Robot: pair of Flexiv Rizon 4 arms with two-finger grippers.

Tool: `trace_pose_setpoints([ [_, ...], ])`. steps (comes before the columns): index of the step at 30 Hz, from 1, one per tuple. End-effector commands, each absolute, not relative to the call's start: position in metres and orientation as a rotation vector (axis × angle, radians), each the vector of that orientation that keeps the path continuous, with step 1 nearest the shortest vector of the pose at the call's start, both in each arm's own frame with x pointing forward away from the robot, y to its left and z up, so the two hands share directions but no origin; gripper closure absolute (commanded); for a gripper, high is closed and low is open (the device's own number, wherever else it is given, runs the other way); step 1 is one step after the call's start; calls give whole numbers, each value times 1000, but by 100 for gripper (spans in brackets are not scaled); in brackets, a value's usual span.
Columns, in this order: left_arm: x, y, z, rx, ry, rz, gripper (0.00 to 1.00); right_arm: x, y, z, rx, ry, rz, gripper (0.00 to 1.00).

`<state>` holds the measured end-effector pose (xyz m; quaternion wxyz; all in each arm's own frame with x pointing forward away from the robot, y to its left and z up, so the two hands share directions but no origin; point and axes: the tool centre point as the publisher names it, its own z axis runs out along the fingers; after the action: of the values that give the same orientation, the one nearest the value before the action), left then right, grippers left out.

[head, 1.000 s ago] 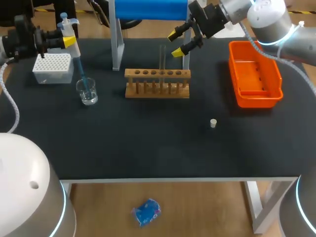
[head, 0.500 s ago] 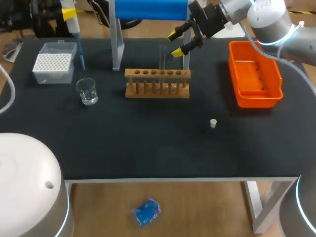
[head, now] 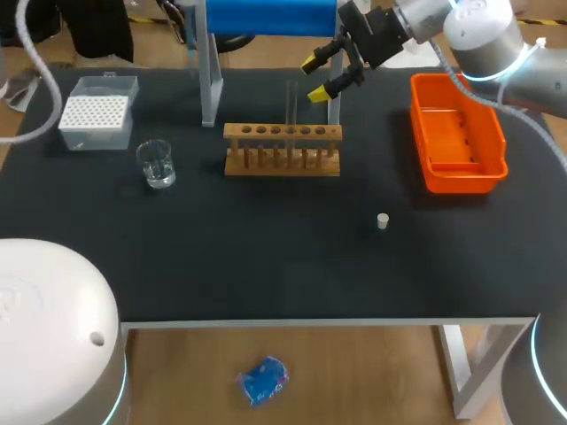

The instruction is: Invert the test tube, pick up the pipette, mount the tip to pipette, aspirate from beaker and dispense into the tube, eject the tip, return the pipette, and cap with the stopper.

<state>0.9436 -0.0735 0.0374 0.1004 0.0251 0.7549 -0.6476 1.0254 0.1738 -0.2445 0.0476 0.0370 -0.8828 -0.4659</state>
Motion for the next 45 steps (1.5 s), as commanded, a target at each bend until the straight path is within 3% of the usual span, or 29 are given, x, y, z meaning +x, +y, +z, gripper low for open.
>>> trace_pose_setpoints([
  [1,960,-109,44,118,2265,-1910,100,1027,173,-244,116,-2691,-1418,0],
  [15,974,-168,49,231,2253,-1992,100,1027,173,-244,116,-2691,-1418,0],
  [45,978,-172,46,218,2235,-2009,100,1027,173,-244,116,-2691,-1418,0],
])
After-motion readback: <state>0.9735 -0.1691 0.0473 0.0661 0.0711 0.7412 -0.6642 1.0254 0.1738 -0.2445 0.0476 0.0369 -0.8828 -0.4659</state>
